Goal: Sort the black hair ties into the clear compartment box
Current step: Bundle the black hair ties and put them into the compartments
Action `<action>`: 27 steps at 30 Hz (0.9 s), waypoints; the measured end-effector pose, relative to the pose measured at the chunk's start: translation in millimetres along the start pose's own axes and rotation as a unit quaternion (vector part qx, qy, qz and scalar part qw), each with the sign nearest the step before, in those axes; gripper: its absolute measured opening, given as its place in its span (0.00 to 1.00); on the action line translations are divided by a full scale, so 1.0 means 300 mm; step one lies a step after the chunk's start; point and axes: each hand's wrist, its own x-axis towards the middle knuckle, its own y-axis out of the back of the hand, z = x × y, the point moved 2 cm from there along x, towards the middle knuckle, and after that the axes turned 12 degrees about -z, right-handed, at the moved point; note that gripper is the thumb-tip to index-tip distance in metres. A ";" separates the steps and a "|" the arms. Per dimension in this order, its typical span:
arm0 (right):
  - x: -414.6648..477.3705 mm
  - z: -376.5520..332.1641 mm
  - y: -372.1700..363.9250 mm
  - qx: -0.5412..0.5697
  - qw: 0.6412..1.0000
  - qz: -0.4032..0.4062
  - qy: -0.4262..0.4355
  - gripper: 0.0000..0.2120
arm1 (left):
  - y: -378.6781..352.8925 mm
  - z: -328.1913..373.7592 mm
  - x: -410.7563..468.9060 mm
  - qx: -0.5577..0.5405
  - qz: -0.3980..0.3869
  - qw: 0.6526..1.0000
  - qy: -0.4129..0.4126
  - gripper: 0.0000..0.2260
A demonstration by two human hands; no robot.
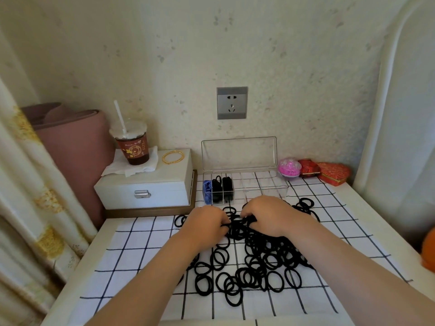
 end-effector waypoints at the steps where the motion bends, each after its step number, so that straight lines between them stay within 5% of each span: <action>1: 0.008 -0.001 -0.004 -0.002 1.000 -0.002 0.000 0.16 | 0.008 -0.001 -0.002 -0.018 0.010 1.000 -0.001 0.10; 10: -0.015 0.019 0.071 0.162 0.984 0.069 0.005 0.10 | 0.092 -0.064 -0.047 -0.230 0.056 0.971 0.034 0.07; 16: -0.044 0.015 0.091 0.299 0.954 0.004 0.006 0.09 | 0.049 -0.065 -0.049 -0.133 -0.059 0.989 0.039 0.10; 23: -0.033 0.003 0.033 0.270 0.962 -0.040 -0.021 0.04 | 0.027 -0.071 -0.027 -0.078 -0.122 0.988 0.049 0.15; 27: -0.026 -0.006 0.045 0.264 0.964 -0.018 -0.038 0.11 | 0.022 -0.079 -0.032 -0.048 -0.147 0.987 0.039 0.23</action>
